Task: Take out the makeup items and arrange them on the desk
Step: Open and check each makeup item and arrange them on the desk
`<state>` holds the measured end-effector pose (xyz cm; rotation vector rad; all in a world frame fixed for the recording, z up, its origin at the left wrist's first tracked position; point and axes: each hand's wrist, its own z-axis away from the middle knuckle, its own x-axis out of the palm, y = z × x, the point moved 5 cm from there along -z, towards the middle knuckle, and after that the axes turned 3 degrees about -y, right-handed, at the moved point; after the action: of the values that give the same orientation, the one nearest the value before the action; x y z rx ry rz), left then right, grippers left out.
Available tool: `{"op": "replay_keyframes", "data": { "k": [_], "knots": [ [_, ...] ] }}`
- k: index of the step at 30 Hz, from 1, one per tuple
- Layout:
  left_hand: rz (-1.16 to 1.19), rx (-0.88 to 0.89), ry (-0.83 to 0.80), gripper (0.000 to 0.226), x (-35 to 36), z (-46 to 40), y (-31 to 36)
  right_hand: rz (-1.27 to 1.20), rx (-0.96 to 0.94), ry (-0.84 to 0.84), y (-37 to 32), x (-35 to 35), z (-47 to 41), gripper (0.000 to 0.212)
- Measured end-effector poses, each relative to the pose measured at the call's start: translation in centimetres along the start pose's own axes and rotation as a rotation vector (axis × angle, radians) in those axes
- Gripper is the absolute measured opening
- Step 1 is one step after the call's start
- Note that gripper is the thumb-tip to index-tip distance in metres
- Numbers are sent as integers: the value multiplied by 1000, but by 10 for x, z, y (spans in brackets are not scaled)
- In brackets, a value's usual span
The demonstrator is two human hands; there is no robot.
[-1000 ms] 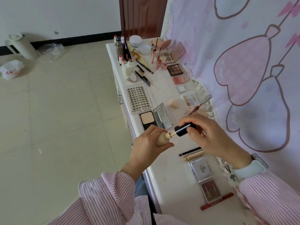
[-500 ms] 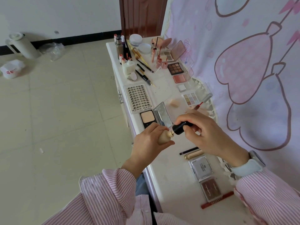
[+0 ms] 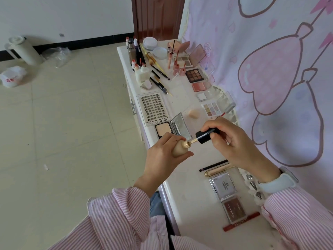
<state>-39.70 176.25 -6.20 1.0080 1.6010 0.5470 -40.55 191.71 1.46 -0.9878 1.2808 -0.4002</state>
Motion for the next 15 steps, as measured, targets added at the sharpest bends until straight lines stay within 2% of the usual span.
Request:
{"op": "replay_keyframes", "data": {
  "k": [10, 13, 15],
  "knots": [
    [33, -17, 7, 35, -2, 2, -2, -18, -26, 42, 3, -12, 4, 26],
    [-8, -4, 0, 35, 0, 0, 2, 47, -68, 0, -3, -5, 2, 18],
    [-46, 22, -12, 36, 2, -1, 5, 119, -99, -34, -6, 1, 1, 23]
  ]
}}
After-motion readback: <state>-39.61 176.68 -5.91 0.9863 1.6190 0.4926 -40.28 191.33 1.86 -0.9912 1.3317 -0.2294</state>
